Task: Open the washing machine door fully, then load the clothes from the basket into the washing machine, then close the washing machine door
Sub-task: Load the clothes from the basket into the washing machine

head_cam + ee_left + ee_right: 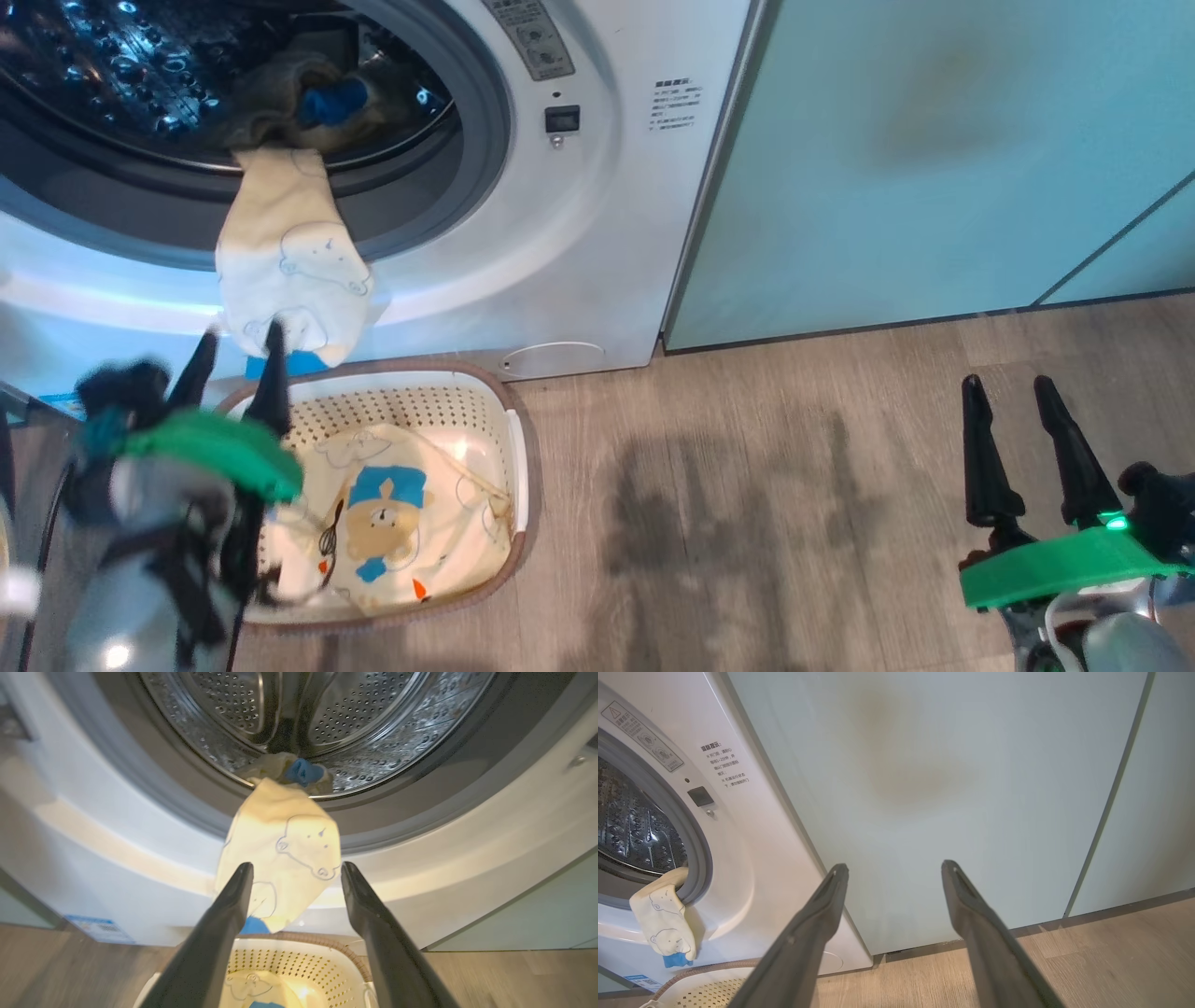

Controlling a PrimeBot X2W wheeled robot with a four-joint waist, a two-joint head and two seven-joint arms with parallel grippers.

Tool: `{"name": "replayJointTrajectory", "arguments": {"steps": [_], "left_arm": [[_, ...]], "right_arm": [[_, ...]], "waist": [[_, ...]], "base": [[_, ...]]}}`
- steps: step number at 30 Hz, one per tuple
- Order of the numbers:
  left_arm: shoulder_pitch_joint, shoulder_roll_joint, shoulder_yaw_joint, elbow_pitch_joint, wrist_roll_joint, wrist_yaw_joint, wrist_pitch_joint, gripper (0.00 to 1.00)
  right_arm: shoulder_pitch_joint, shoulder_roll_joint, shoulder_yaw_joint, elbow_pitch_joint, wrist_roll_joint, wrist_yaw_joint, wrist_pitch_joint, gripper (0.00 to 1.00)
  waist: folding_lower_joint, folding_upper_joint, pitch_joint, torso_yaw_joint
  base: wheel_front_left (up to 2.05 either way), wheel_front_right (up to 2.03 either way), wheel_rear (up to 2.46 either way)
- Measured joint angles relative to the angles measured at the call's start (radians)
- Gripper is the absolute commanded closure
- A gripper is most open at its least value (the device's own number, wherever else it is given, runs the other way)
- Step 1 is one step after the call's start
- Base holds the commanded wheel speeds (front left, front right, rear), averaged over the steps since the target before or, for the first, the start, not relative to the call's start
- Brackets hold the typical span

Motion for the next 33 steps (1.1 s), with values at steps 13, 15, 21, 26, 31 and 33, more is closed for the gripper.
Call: {"name": "replayJointTrajectory", "arguments": {"steps": [13, 15, 21, 26, 31, 33], "left_arm": [[0.272, -0.094, 0.159, -0.184, 0.055, 0.007, 0.0, 0.0], [0.275, -0.096, 0.164, -0.187, 0.07, -0.002, 0.0, 0.0], [0.274, -0.111, 0.173, -0.187, 0.095, -0.005, 0.0, 0.0], [0.267, -0.112, 0.167, -0.151, 0.121, -0.009, 0.0, 0.0], [0.208, -0.111, 0.138, -0.077, 0.143, -0.01, 0.0, 0.0], [0.17, -0.111, 0.124, -0.043, 0.149, -0.01, 0.0, 0.0]], "right_arm": [[0.001, 0.0, -0.002, -0.002, 0.002, 0.0, 0.0, 0.0], [0.001, 0.0, -0.002, -0.002, 0.002, 0.0, 0.0, 0.0], [0.002, 0.0, -0.002, -0.002, 0.002, 0.0, 0.0, 0.0], [0.002, 0.0, -0.002, -0.002, 0.002, 0.0, 0.0, 0.0], [0.001, 0.0, 0.005, -0.006, 0.002, 0.0, 0.0, 0.0], [0.0, 0.0, 0.005, -0.007, 0.002, 0.0, 0.0, 0.0]], "waist": [[0.0001, 0.0, -0.004, -0.002], [0.0001, 0.0, -0.004, 0.001], [0.0002, 0.0, -0.003, 0.001], [0.0001, 0.0, 0.005, -0.004], [0.0001, 0.0, 0.023, -0.015], [0.0002, 0.0, 0.037, -0.02]], "base": [[0.0, 0.0, 0.0], [0.0, 0.0, 0.0], [0.0, 0.0, 0.0], [0.0, 0.0, 0.0], [0.0, 0.0, 0.0], [0.0, 0.0, 0.0]]}}
